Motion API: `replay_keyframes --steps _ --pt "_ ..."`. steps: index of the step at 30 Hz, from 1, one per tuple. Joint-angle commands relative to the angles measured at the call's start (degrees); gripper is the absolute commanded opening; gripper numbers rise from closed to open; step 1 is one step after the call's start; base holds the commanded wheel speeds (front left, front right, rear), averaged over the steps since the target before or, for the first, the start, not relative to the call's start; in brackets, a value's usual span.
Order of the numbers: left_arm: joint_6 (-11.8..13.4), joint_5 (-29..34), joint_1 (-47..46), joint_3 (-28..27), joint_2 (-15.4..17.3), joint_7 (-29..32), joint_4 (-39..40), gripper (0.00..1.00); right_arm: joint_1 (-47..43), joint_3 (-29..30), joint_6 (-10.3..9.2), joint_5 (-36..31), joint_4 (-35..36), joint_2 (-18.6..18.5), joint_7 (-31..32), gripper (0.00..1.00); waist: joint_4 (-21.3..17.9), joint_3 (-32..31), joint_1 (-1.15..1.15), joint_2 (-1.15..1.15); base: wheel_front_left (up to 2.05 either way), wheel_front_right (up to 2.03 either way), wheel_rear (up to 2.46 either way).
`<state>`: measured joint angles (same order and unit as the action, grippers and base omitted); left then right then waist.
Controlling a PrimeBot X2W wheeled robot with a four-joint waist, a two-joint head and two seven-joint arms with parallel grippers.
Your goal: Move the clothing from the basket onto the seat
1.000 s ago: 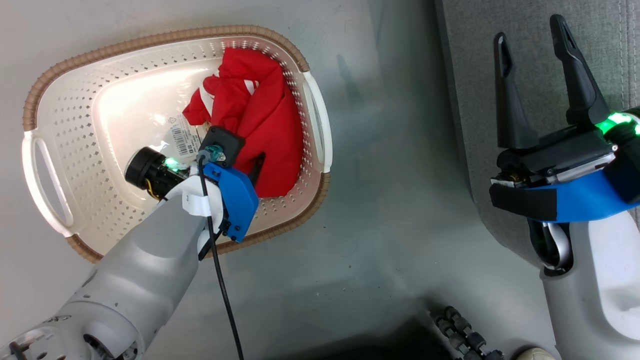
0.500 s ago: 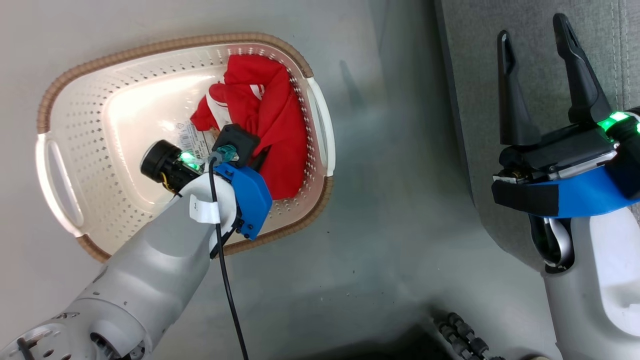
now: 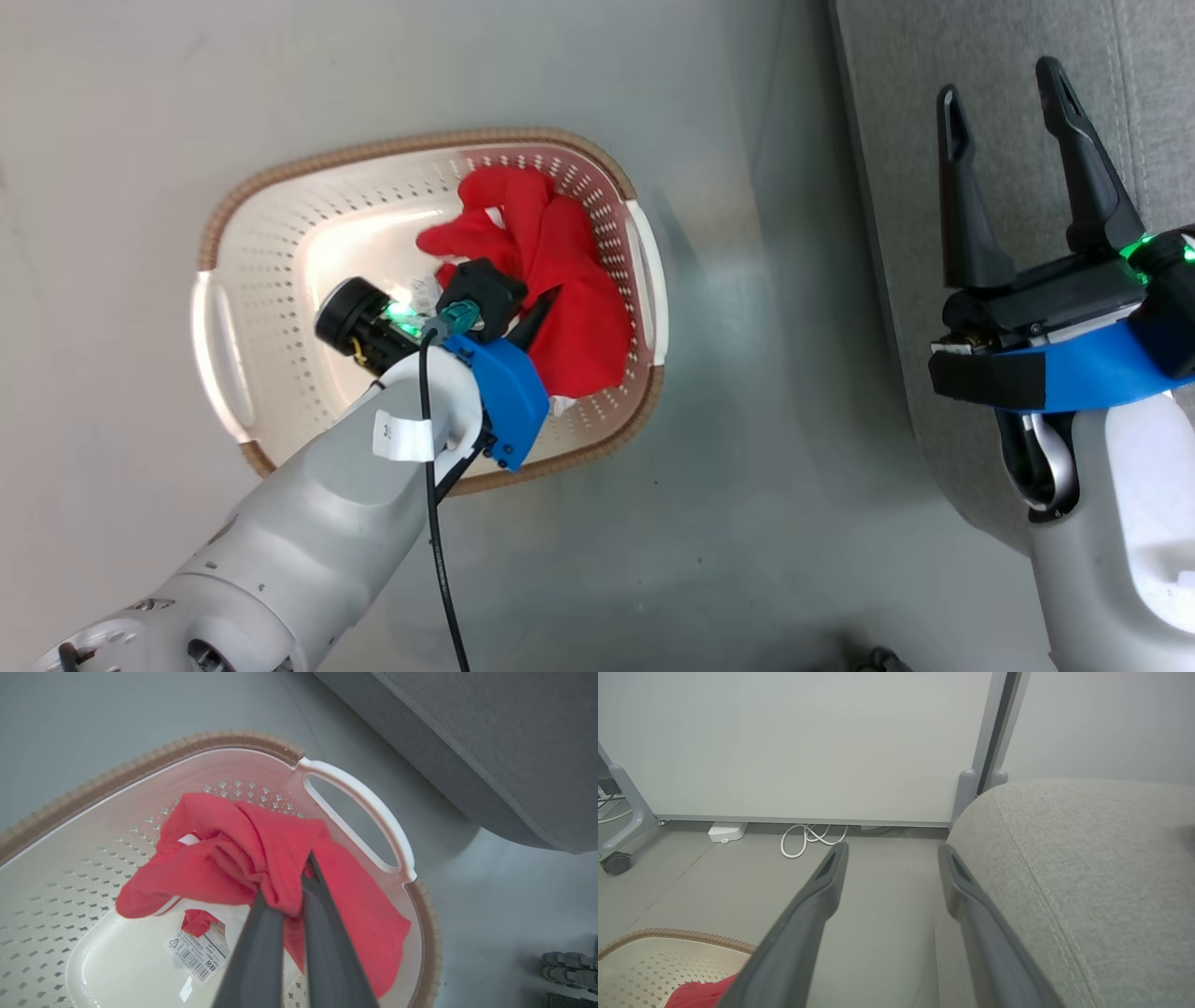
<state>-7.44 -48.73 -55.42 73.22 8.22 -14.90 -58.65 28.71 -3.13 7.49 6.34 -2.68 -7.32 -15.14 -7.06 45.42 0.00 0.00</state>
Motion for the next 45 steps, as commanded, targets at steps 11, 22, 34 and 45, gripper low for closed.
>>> replay_keyframes --steps 11,22,34,45 --pt "-0.1 7.8 5.9 -11.2 1.8 -0.4 10.2 0.00 -4.8 0.8 0.01 0.8 -2.4 -1.4 0.0 1.00 5.5 -12.0 0.00 0.00 0.00 0.00 0.00" --pt "0.0 18.9 13.2 -24.5 2.0 -0.4 19.2 0.00 -9.7 0.8 0.01 1.4 -4.3 -1.8 0.0 1.00 7.7 -22.2 0.00 0.00 0.00 0.00 0.00" --pt "0.0 26.3 16.3 -31.5 0.2 -0.4 25.3 0.00 -15.4 1.3 0.01 2.0 -6.0 -1.5 0.0 1.00 9.6 -32.1 0.00 0.00 0.00 0.00 0.00" --pt "-0.1 27.3 13.9 -30.7 -0.6 -0.4 27.3 0.00 -19.7 1.7 0.01 2.4 -7.0 -0.5 0.0 1.00 10.8 -38.3 0.00 0.00 0.00 0.00 0.00"
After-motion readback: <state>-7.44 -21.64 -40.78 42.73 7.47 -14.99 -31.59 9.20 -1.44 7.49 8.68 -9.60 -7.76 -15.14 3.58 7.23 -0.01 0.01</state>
